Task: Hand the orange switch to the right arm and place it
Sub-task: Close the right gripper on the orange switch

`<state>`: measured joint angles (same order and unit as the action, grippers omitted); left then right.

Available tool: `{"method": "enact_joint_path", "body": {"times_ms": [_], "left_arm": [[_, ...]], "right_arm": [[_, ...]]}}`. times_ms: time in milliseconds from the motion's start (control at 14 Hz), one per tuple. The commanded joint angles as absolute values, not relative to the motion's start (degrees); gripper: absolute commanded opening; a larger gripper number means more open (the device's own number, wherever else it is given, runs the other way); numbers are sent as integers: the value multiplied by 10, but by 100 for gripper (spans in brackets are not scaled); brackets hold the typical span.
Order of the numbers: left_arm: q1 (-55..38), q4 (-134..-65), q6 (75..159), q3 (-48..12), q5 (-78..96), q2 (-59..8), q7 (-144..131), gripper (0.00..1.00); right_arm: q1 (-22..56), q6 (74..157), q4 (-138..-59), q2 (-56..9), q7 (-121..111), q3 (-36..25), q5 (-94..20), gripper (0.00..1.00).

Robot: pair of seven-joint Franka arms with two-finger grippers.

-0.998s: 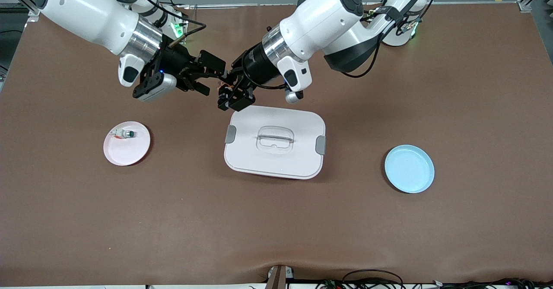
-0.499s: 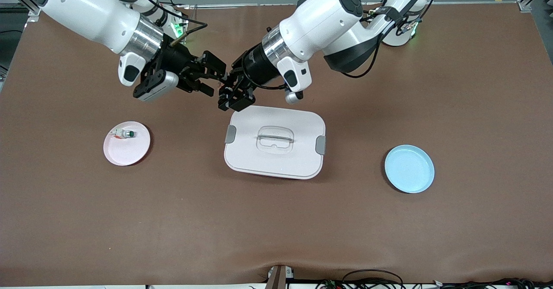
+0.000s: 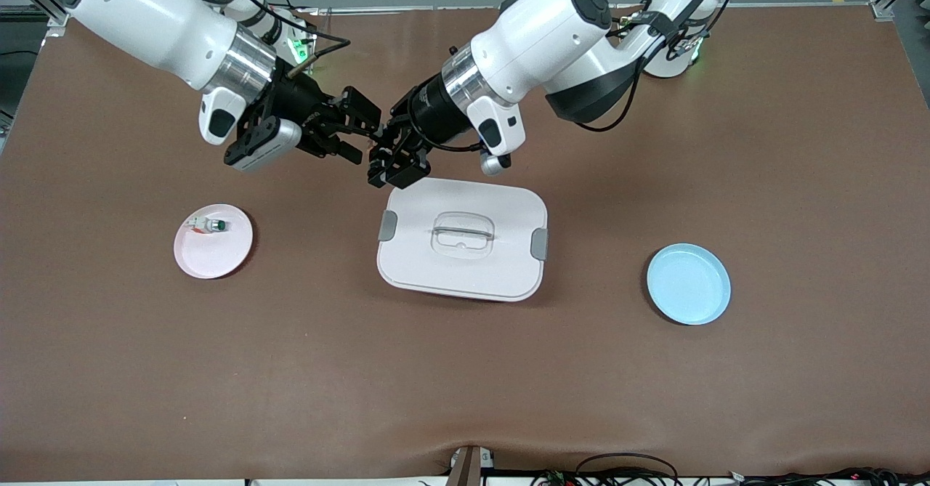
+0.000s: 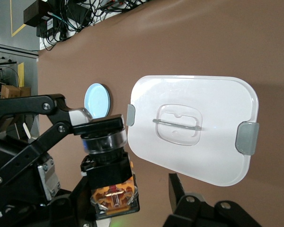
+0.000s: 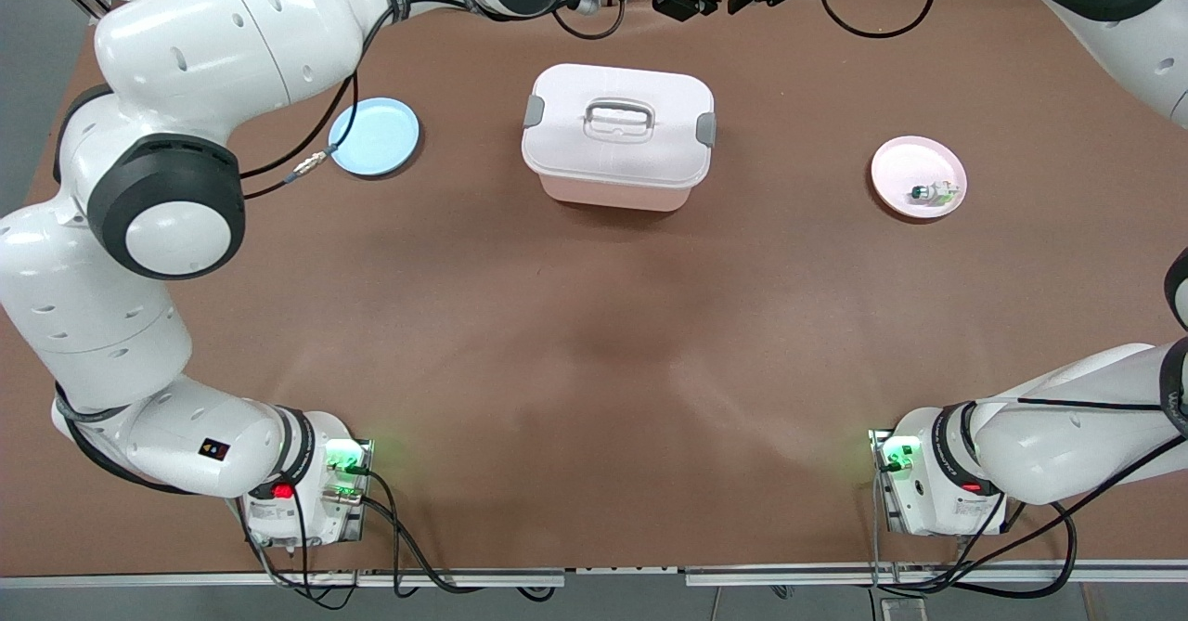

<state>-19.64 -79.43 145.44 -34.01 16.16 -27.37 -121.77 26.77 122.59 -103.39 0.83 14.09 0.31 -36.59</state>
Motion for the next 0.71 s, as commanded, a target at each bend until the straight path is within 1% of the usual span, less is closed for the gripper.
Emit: {"method": "enact_joint_path", "body": {"times_ms": [0,143,285,428,641], "left_arm": [[-198,-796,1462,-341,144,-266,-1243,24],[-198,-796,1462,-341,144,-265,-1244,24],[-199,-795,1462,-341,145,-263,-1245,24],[-202,-795,1462,-342,145,-262,-1246,24],[-205,-795,1462,-342,145,-263,-1246,24]], "right_arm": [[272,1234,-1023,-4,142,-2,-354,66],[272,1233,-1023,-4,142,-1,-354,46],[272,1233,-1023,-4,151,-1,-357,20],[272,1232,-1024,-4,151,-1,-357,0],[272,1232,-1024,-4,154,-1,-357,0]]}}
